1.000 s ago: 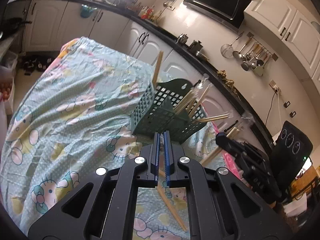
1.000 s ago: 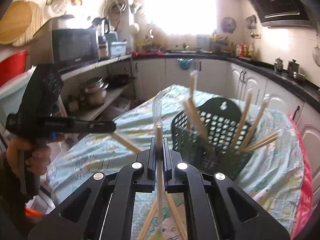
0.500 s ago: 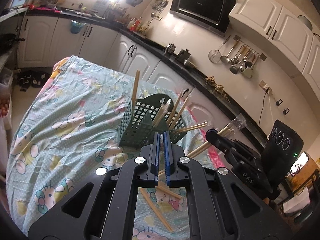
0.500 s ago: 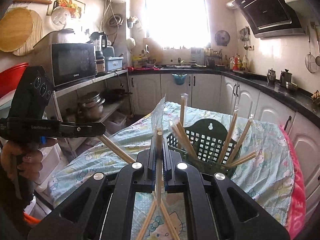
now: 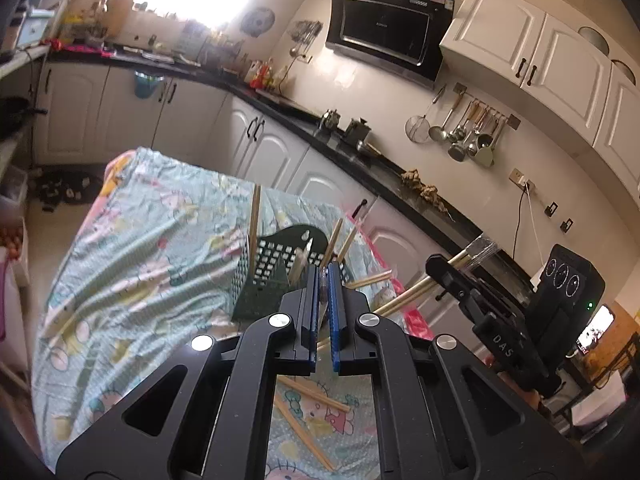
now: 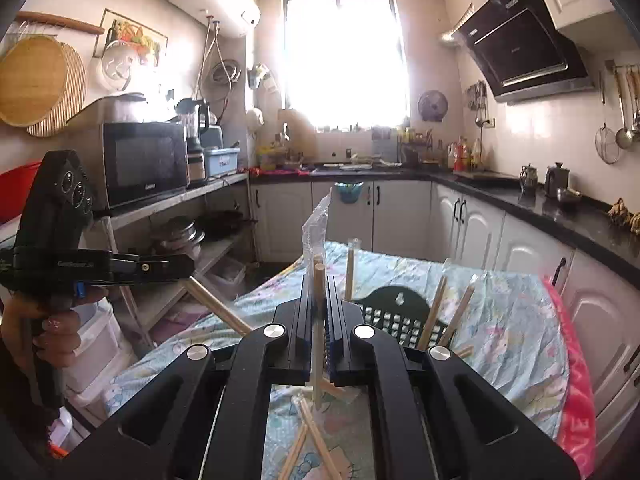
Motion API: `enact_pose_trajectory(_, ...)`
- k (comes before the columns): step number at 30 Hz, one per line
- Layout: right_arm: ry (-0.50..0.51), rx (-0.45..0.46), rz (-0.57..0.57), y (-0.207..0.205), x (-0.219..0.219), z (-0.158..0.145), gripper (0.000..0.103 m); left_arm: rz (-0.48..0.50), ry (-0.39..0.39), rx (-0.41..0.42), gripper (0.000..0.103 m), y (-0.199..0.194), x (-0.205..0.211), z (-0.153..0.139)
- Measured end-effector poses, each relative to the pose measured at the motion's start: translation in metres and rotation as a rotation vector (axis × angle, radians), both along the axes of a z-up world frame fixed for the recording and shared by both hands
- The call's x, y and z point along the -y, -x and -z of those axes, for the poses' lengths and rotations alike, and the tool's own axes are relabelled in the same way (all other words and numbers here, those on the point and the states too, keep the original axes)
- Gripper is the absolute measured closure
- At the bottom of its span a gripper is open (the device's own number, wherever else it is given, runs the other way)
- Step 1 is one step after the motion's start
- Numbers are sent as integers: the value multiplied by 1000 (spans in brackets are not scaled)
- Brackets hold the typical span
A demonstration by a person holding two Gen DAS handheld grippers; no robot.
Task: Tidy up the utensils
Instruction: 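Lift the held chopsticks and carry them over the green caddy with both tools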
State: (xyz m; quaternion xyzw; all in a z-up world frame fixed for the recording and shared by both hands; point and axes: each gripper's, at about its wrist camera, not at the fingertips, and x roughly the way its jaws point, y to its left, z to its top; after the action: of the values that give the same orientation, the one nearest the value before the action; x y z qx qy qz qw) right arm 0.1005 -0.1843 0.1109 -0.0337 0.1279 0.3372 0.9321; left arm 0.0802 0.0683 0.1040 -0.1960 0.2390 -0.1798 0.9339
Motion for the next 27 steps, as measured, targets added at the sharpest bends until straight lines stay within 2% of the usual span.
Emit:
enact_pose_trajectory(9,-47,64,61,-1,16,-21,97,-51,-21,54,101,6,-16,-31)
enact_pose_trajectory(21,-30,66,102,-32,15,-39,97,-116,-73,112,101,-4,-27,-67)
enact_pose_trajectory(27,-31,83,116,-45,10,-52,97,-129,-96,120,101,-21,-30,-74)
